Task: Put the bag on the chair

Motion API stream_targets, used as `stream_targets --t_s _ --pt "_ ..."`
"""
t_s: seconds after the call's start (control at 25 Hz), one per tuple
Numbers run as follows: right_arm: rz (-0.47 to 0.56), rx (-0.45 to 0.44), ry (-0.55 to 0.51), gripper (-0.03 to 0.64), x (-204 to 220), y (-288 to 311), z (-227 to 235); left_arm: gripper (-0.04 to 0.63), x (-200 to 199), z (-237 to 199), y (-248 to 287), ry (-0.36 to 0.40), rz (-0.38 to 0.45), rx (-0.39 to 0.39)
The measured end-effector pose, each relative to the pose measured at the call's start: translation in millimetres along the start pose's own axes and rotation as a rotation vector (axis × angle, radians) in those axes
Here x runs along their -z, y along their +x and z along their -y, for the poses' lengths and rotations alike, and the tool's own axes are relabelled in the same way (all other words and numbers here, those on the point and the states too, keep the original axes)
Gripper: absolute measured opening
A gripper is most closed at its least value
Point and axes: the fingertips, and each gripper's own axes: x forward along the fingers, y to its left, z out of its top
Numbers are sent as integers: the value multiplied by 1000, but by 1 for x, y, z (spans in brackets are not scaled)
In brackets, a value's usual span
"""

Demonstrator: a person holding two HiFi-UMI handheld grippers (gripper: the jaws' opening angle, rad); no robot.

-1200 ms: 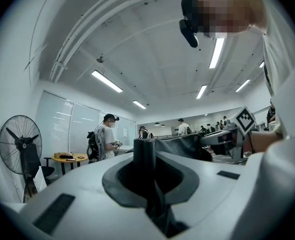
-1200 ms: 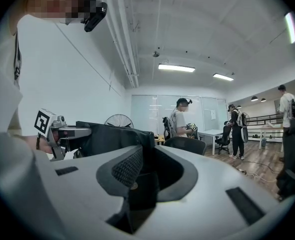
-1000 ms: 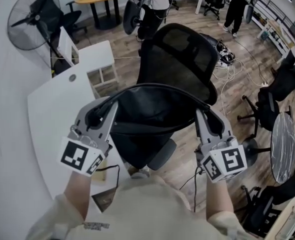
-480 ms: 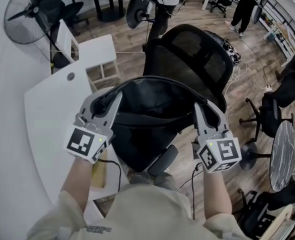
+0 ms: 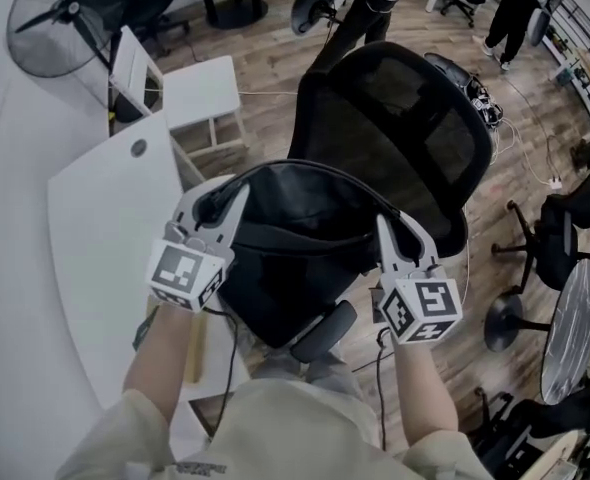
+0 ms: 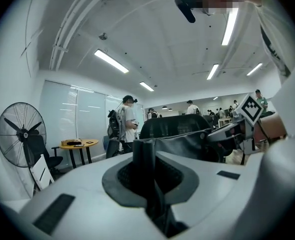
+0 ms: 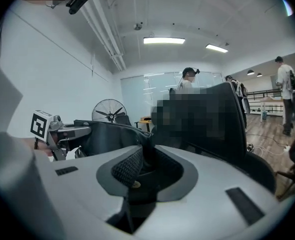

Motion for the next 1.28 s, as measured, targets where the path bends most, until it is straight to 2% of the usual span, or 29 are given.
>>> stream_targets --t_s 0.48,0.8,1.28 --pt "-104 -20 109 84 77 52 36 44 79 -14 68 -14 -109 -19" --pt "-170 3 127 83 136 80 44 44 147 -21 93 -45 -204 -21" --pt "-307 34 157 77 253 97 40 48 278 -15 111 -138 -368 9"
